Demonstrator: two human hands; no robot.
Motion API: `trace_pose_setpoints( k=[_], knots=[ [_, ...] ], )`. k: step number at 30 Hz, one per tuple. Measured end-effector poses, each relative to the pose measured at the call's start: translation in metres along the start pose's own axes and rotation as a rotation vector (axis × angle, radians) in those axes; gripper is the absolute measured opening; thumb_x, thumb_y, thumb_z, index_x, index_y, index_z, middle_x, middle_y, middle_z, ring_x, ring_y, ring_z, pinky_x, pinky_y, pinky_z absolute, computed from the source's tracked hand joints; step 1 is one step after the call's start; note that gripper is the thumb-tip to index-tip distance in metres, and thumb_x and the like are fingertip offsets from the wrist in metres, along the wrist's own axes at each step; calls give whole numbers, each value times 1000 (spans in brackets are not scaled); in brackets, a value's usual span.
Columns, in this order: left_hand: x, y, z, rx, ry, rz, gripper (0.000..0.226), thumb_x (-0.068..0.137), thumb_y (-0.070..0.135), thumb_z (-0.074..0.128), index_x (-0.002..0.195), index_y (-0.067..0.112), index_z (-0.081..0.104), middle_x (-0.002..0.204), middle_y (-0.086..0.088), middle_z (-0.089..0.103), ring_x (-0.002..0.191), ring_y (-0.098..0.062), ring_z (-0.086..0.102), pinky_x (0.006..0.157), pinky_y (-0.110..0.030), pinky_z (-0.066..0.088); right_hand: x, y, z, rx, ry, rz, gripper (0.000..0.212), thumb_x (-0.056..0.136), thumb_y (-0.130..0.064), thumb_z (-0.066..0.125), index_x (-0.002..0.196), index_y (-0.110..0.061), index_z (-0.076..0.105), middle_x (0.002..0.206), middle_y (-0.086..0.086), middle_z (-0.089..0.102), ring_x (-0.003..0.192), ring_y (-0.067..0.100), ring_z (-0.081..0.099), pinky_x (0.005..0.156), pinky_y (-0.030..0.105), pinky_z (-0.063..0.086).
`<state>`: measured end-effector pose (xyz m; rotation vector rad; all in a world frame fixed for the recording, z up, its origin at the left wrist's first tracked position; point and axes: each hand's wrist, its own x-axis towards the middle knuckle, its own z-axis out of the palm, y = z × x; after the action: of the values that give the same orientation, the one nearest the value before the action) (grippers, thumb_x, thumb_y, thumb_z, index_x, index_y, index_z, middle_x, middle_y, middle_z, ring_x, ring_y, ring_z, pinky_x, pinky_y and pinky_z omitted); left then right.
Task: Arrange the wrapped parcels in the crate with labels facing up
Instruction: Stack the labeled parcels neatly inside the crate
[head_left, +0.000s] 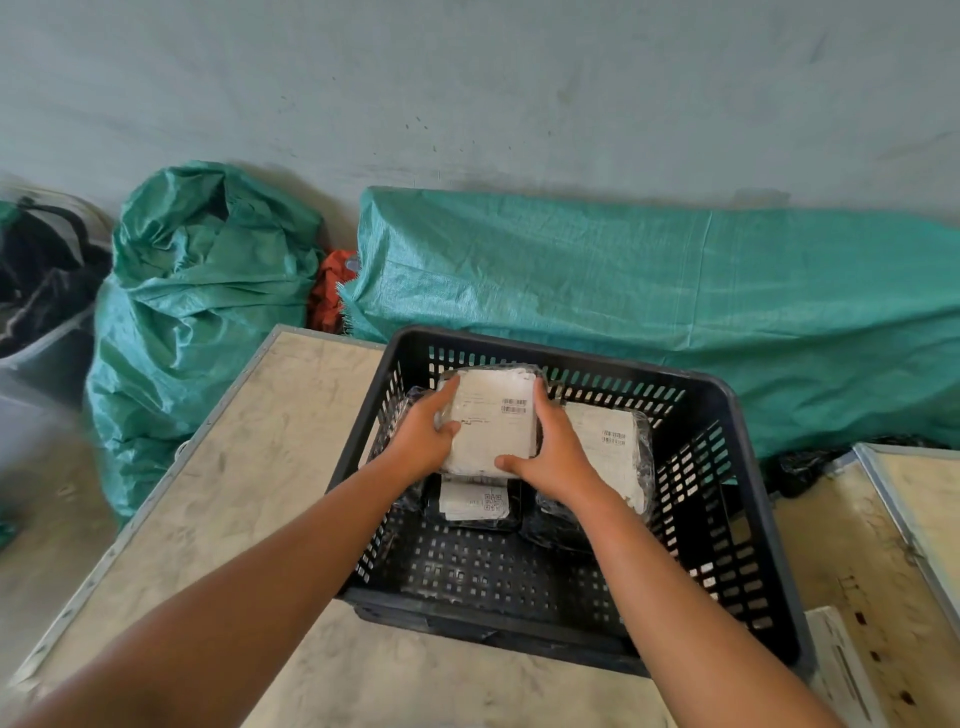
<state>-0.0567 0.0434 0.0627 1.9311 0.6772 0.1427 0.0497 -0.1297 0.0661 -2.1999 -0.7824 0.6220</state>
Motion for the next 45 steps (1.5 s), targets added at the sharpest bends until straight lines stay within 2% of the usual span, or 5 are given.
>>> trace_pose_setpoints(
  k=[7, 17, 27, 33, 45],
  knots=[
    [1, -11, 8, 139, -66, 22, 91, 96, 7, 64, 161, 36, 7, 155, 0, 31, 112, -20, 59, 74, -21, 59, 15, 3, 13, -99, -64, 69, 136, 83, -27, 86, 157, -34, -28, 170, 11, -9, 156, 32, 13, 122, 42, 23],
    [2, -25, 10, 548, -302, 17, 150, 71, 27, 90, 146, 39, -39, 159, -13, -37, 142, -34, 38, 109, -38, 42, 18, 1, 6, -164, -76, 133, 136, 74, -30, 92, 163, -21, -11, 150, 13, 41, 133, 29, 48, 109, 37, 44],
    [6, -34, 35, 843, -383, -33, 108, 91, 5, 65, 155, 3, -22, 161, -28, -25, 129, -34, 51, 103, -35, 49, 40, 4, 30, -342, -249, 298, 123, 75, -33, 90, 163, -7, 7, 138, 10, 57, 118, 26, 58, 88, 29, 49],
    [5, -44, 52, 915, -364, -58, 91, 91, -16, 51, 156, -5, -11, 157, -34, -26, 150, -45, -7, 121, -46, 25, 41, 11, 62, -402, -335, 378, 115, 93, -18, 73, 161, -13, -20, 166, 26, -23, 151, 43, 29, 116, 46, 40],
    [10, -49, 52, 898, -367, -36, 91, 94, -7, 56, 157, -4, -10, 158, -33, -26, 150, -46, -7, 121, -44, 26, 38, 28, 64, -354, -251, 304, 108, 95, -19, 72, 163, -9, -11, 165, 20, -31, 158, 39, 4, 125, 43, 22]
  ],
)
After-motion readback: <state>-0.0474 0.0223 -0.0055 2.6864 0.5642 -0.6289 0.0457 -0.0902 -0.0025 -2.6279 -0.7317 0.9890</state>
